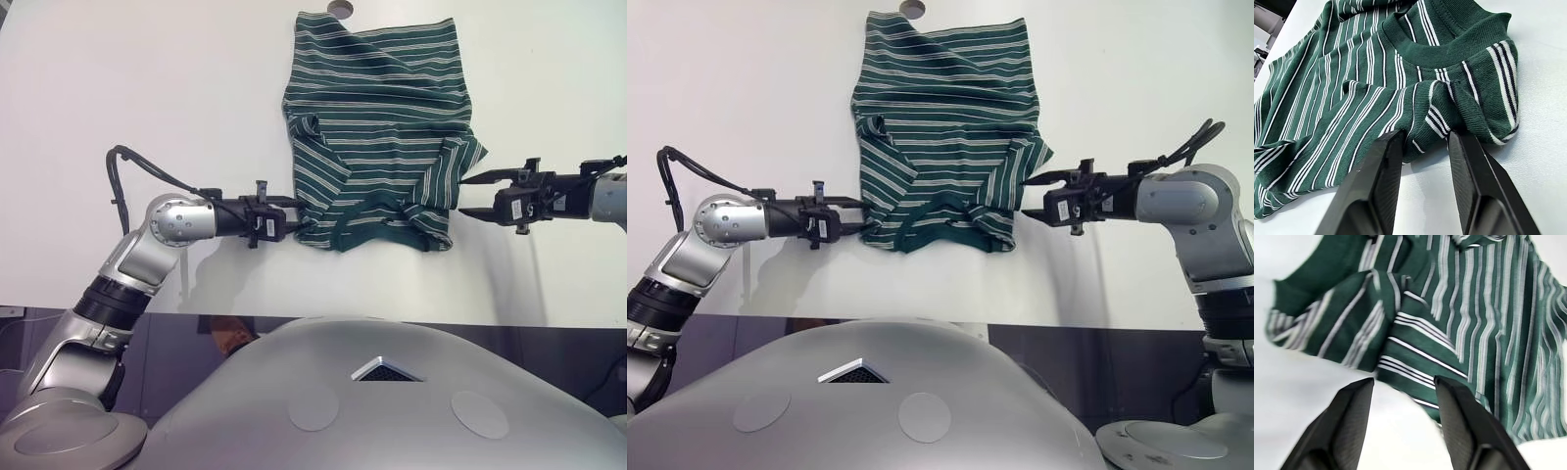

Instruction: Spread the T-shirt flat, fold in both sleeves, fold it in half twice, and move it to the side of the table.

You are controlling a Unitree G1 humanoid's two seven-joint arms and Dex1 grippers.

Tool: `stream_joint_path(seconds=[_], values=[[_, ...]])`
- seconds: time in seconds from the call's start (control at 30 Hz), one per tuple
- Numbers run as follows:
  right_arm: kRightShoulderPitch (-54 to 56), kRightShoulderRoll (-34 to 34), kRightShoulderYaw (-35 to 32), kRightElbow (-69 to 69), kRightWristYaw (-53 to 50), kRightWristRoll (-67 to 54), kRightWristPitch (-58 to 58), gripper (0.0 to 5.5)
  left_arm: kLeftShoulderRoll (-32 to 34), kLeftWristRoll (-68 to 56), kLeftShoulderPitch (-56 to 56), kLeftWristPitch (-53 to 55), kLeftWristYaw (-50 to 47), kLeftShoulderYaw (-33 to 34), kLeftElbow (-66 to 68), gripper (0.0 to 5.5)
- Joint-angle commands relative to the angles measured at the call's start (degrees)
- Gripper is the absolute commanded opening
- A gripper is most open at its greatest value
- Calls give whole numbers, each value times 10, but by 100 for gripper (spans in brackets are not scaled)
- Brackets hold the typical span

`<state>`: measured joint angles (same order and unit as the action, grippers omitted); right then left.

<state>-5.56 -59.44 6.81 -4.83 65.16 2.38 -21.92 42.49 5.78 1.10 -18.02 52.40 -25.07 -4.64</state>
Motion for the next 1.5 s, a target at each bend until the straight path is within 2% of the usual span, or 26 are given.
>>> stream_joint_path(seconds=[0.03,0.2,0.3,0.37,0.47,0.57,0.67,0.73,0.83,0.93,1.1,1.2,1.33,1.5], values=[[-43,4,16,-18,-6,3,-22,228,17,25,8,24,29,-16,19,94],[-63,23,51,-30,-20,33,-30,228,23,13,3,37,44,-9,25,11],[-50,50,83,6,-45,80,-17,182,27,1,5,60,59,-6,15,0],[-51,46,87,15,-43,70,4,141,48,-25,16,93,93,-3,-2,0],[-71,12,78,-28,6,-7,113,78,104,-98,22,210,176,8,-43,0],[-128,-55,61,-144,79,-155,275,11,157,-164,22,303,246,22,-74,0],[-174,-107,14,-255,122,-302,390,1,185,-258,37,389,286,57,-111,0],[-158,-104,-19,-275,116,-364,444,1,185,-310,35,431,294,89,-125,0],[-48,-58,-44,-227,78,-418,512,1,150,-364,-27,492,277,130,-101,0],[66,-2,-49,-113,52,-435,560,1,47,-349,-165,521,201,131,-7,0],[254,106,-8,168,-38,-304,519,0,-113,-233,-357,487,35,107,285,0],[318,174,2,309,-88,-241,471,0,-178,-188,-418,447,-7,104,428,0],[373,230,-12,447,-131,-191,399,0,-232,-158,-470,381,-61,129,565,0],[404,269,-24,526,-149,-159,341,0,-261,-143,-503,313,-111,170,651,0]])
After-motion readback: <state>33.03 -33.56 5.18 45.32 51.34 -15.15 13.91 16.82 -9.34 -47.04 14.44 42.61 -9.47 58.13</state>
